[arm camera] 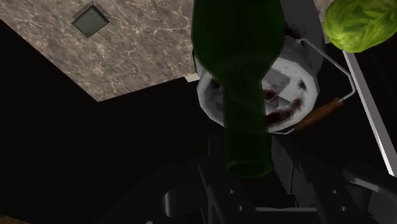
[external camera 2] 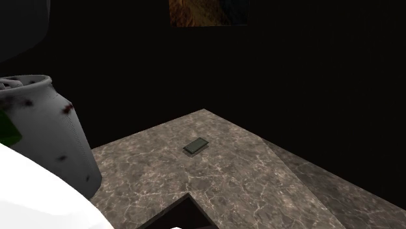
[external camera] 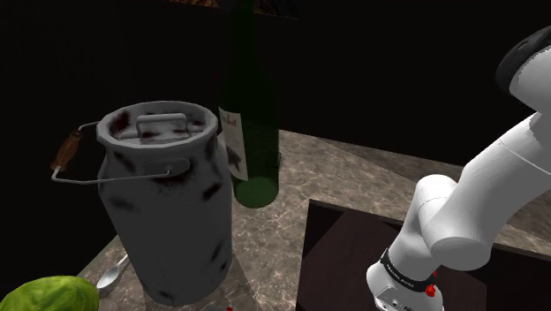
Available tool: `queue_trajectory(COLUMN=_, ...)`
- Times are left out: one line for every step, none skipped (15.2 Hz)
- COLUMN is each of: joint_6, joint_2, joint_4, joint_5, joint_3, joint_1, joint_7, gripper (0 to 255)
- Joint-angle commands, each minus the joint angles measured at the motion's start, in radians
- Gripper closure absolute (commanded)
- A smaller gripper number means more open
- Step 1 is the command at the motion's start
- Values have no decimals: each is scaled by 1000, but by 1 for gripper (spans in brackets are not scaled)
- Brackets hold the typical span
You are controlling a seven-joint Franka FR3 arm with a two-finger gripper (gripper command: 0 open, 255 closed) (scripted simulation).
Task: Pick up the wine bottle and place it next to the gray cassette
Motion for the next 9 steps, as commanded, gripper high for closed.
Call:
queue_trajectory(joint_6=-40, joint_2=33, joint_4=65, joint_5=-23, joint_3=24, joint_1=-4, joint_7=-2, gripper=255)
queue_trajectory(joint_6=-60, joint_2=51, joint_4=98, joint_5=-36, joint_3=36, joint_1=-6, joint_7=-3, gripper=255)
queue_trajectory(joint_6=-73, joint_2=63, joint_4=120, joint_5=-46, joint_3=44, joint_1=-6, joint_7=-4, gripper=255)
queue_trajectory(joint_6=-52, joint_2=50, joint_4=80, joint_5=-38, joint_3=47, joint_1=0, joint_7=18, gripper=255)
queue_trajectory(joint_6=-33, joint_2=39, joint_4=44, joint_5=-32, joint_3=52, joint_1=6, joint_7=41, gripper=255)
queue_trajectory(joint_6=-14, joint_2=31, joint_4=10, joint_5=-27, joint_3=58, joint_1=12, joint_7=63, gripper=255)
queue_trajectory(joint_6=3, joint_2=24, joint_4=-21, joint_5=-24, joint_3=65, joint_1=17, joint_7=86, gripper=255)
queue_trajectory(joint_6=19, joint_2=20, joint_4=-49, joint_5=-22, joint_3=74, joint_1=23, joint_7=110, gripper=255)
queue_trajectory(joint_6=35, joint_2=17, joint_4=-76, joint_5=-22, joint_3=84, joint_1=28, joint_7=133, gripper=255)
